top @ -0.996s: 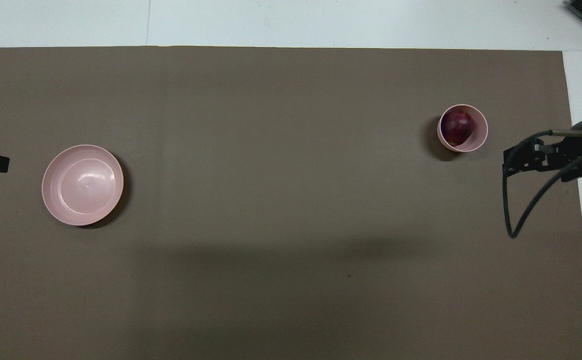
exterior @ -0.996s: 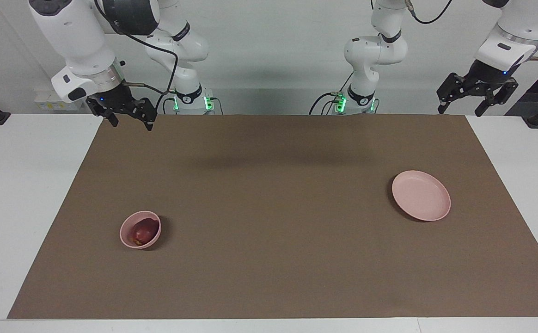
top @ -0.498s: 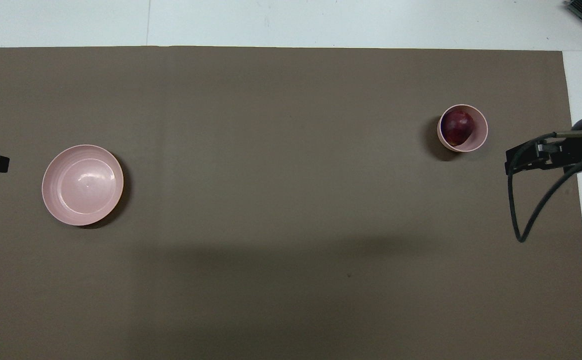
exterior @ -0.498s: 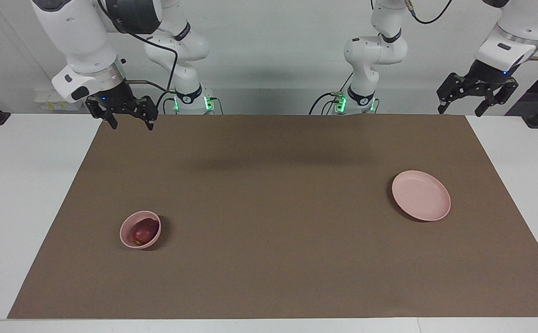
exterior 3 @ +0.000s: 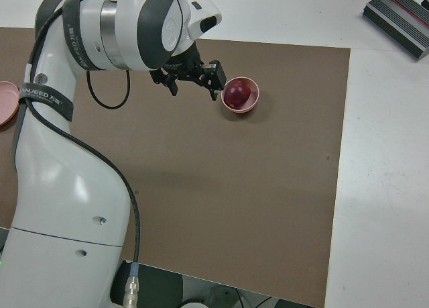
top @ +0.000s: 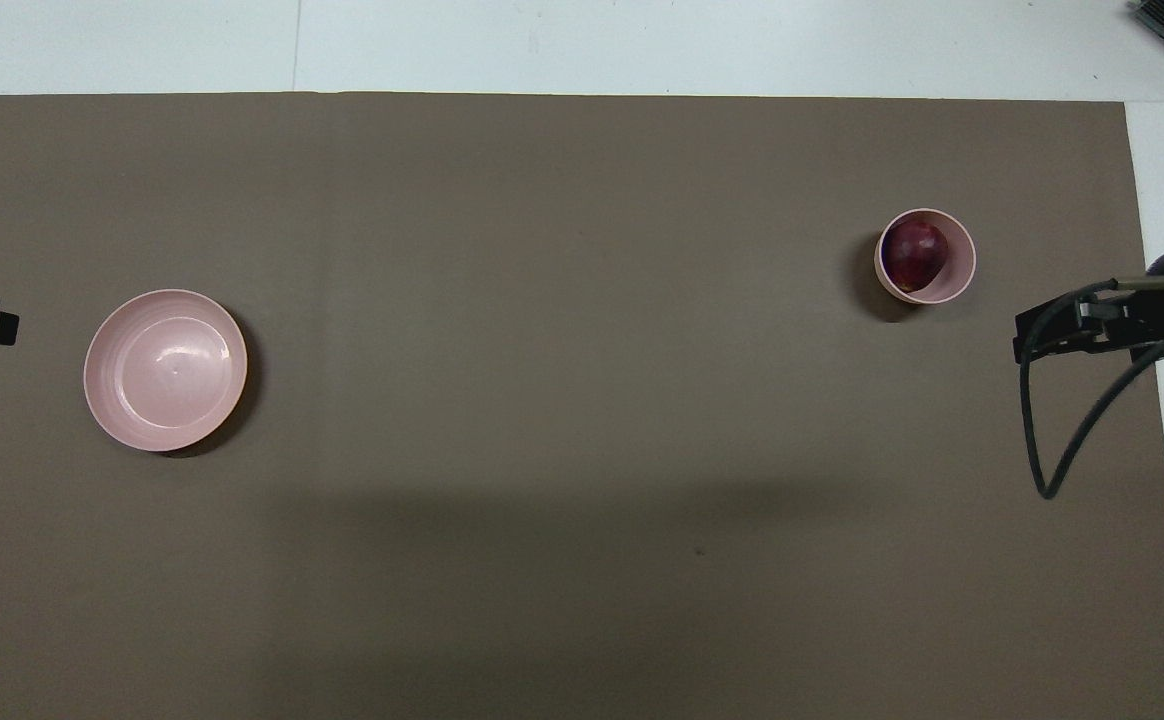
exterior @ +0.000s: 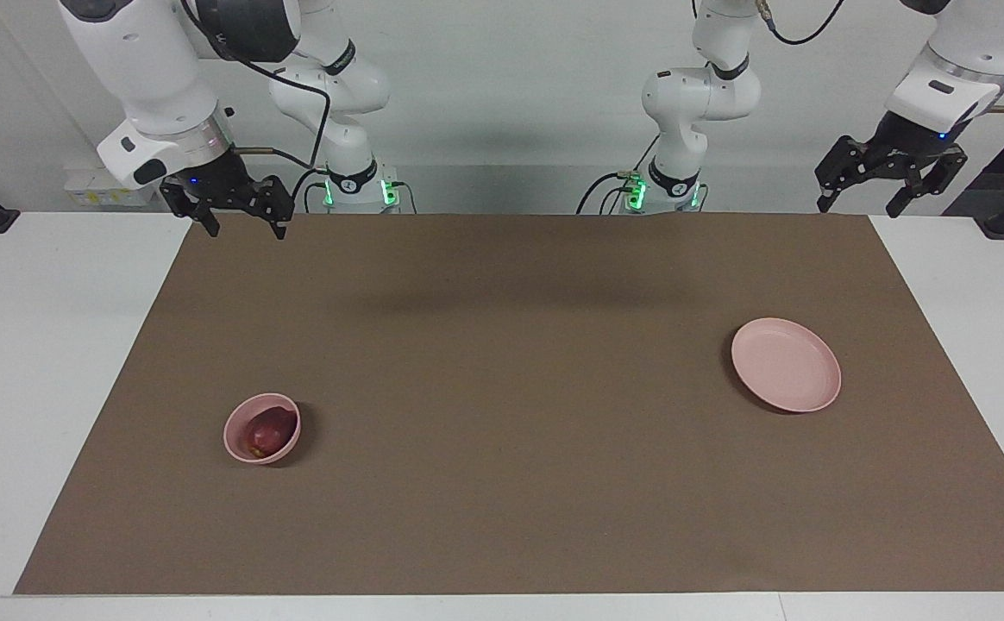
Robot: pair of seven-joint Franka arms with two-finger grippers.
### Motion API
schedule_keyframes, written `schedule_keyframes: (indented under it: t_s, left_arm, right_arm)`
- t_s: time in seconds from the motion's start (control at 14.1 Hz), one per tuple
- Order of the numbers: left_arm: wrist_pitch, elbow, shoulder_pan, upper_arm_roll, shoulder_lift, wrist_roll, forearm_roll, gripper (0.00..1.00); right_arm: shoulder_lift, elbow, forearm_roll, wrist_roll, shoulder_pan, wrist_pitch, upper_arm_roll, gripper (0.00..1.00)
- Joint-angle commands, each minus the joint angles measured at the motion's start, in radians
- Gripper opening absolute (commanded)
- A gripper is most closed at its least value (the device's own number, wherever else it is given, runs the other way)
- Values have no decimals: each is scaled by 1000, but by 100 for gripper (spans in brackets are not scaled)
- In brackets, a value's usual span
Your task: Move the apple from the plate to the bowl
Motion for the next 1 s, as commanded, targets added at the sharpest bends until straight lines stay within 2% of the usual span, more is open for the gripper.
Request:
schedule_keyframes:
  t_s: [0.0, 0.14, 0.36, 0.57, 0.71, 0.92]
  left_arm:
    - [-14, 8, -1, 2, -2, -10, 7, 100]
    - [-14, 8, -1, 2, -2, -10, 7, 100]
    - [-14, 8, -1, 2, -2, -10, 7, 100]
    - [-14, 8, -1, 2, -2, -10, 7, 100]
    - [-14, 8, -1, 2, -2, -10, 7, 100]
    - [-16, 8, -1, 2, -2, -13, 7, 100]
  right_arm:
    - [-28, -29, 10, -5, -10, 1, -5, 100]
    - [-31, -31, 10, 7, -31, 1, 7, 100]
    - [-36, -31, 21, 7, -132, -11, 90, 100]
    - [-48, -45, 22, 9, -133, -14, 90, 100]
    - [-80, -98, 21, 30, -133, 1, 90, 100]
    - [-80, -97, 19, 44, -133, 8, 90, 100]
